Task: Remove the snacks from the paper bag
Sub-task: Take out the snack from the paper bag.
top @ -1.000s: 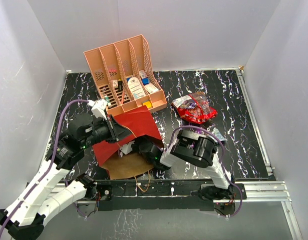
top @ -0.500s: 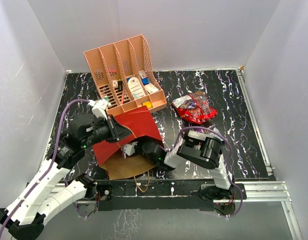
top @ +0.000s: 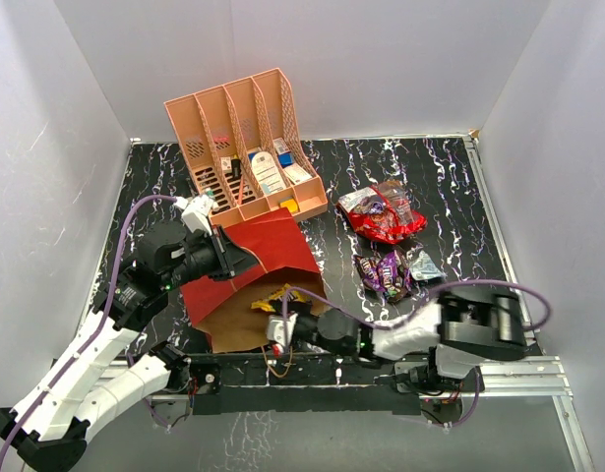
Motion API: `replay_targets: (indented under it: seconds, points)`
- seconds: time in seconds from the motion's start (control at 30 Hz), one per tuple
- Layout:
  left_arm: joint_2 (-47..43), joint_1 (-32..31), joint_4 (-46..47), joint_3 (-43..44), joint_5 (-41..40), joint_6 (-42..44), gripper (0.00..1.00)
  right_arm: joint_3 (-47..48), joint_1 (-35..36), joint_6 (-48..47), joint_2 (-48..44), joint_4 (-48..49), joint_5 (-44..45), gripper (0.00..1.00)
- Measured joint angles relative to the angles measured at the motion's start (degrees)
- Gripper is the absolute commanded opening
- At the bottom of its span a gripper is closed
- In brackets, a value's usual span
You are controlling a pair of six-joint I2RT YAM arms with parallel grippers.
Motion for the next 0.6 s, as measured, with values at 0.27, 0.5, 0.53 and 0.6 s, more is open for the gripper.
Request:
replay_targets:
  seconds: [0.27, 0.5, 0.53, 0.6]
  points:
    - [-0.2, 0.0, -1.3, 0.0, -1.0, 0.1, 0.00, -4.6, 1.1, 16.7, -30.9, -15.3, -13.0, 0.07]
    - [-0.1, 0.0, -1.2, 0.0, -1.0, 0.2, 0.00, 1.6, 1.1, 30.1, -45.8, -33.4, -16.0, 0.07]
    - [0.0, 0.0, -1.2, 0.0, -1.0, 0.2, 0.00, 3.5, 1.1, 31.8, -46.8, -35.5, -15.4, 0.07]
    - [0.3, 0.0, -1.2, 0.0, -1.0, 0.2, 0.00, 7.1, 1.1, 34.3, -47.8, -38.3, -13.1, 0.07]
